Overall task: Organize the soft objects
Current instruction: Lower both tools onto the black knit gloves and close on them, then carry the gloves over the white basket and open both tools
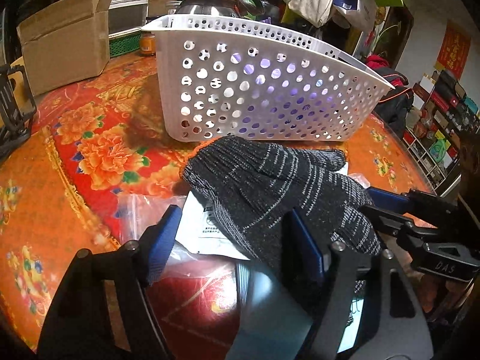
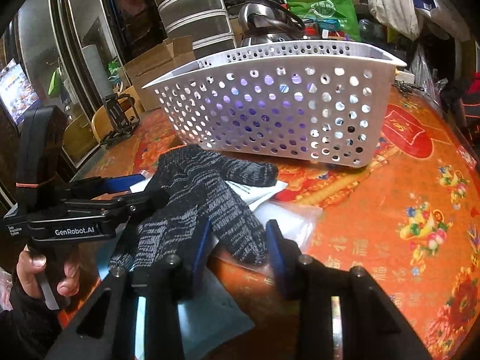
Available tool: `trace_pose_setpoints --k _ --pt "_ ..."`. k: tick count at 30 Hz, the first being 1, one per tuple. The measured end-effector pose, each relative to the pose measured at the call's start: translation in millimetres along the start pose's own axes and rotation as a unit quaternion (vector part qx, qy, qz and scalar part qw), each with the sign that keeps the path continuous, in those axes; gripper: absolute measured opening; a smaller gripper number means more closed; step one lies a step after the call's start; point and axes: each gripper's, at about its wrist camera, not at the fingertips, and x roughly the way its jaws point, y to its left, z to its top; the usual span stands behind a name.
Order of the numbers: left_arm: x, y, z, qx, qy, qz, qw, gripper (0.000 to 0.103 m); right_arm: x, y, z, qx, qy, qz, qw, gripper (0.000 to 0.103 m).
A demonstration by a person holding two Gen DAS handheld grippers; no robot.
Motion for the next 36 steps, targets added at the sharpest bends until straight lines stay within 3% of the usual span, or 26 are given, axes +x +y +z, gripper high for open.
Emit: trace_pose_setpoints --k 4,11,14,25,36 --pt "0 -5 -1 0.016 -0.005 0.0 0.9999 0.049 1 0 0 -0.001 0.001 0.004 1.0 0.017" --pt "-6 -4 -2 0.013 -0.016 0.0 0.9998 0.015 -3 4 -1 -0.013 -0.009 -0.001 1.0 0.012" --pt "-7 -5 -3 0.016 -0.018 -0.001 0.9997 0.01 -5 8 -1 -0.022 -0.016 -0.005 1.0 0.011" --pt "-15 -8 -9 0.017 -0.032 0.004 0.9994 0.007 -19 13 -2 -0.038 -0.053 -0.005 0.998 0.011" --pt "-38 -6 -10 0.014 -0.083 0.015 0.9963 0.006 -29 19 -2 -0.05 -0.083 -0.001 0.995 0.011"
